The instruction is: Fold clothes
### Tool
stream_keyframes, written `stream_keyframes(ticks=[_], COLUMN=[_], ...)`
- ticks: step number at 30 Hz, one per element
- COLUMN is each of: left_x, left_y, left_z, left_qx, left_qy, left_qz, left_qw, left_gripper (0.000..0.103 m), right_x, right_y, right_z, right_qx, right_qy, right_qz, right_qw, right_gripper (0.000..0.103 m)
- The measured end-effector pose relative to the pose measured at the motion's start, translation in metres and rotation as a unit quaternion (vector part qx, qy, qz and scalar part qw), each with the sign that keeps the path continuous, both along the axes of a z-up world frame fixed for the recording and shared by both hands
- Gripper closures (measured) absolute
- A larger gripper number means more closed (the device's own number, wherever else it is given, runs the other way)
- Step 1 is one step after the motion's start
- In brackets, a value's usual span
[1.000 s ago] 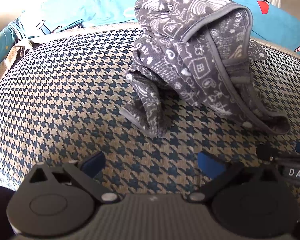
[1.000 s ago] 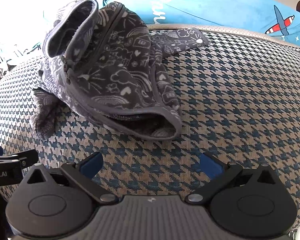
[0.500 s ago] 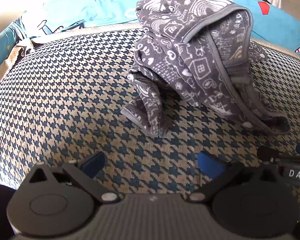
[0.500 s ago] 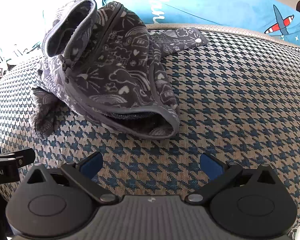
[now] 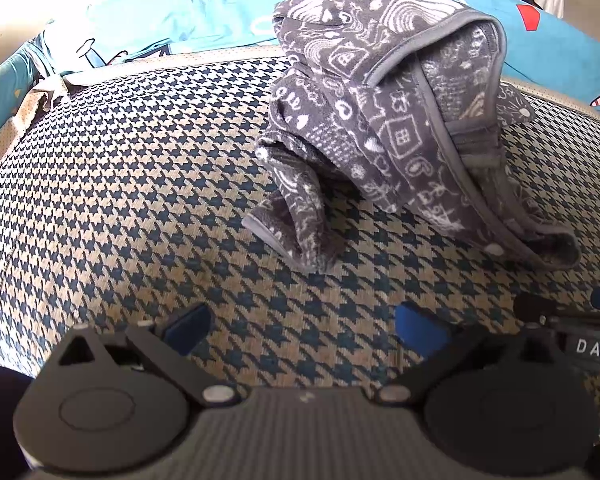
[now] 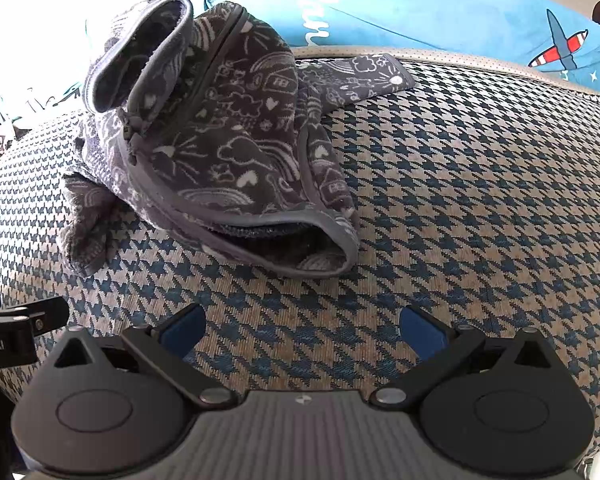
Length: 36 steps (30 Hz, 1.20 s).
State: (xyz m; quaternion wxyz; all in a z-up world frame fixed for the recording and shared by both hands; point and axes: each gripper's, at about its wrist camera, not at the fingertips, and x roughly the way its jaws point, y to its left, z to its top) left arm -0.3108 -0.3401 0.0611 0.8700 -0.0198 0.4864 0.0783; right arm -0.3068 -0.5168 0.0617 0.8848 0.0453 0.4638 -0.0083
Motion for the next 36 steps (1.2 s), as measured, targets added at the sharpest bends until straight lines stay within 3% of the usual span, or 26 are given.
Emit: stream_keyframes(ticks=[36], left_x=[-0.0036], left_y=[0.0029], left_z=[0.0006], left_qx=[0.000], left_qy=[-0.002], left_qz=[-0.008], left_qw=[1.0000], left_gripper=[0.000], right_x=[-0.0004], right_y=[-0.0003], right_z=[-0.0019], right_qx=[-0.002], right_qy=[0.003], right_qz=[0.002], right_qw=[1.000], right_gripper=[0.000])
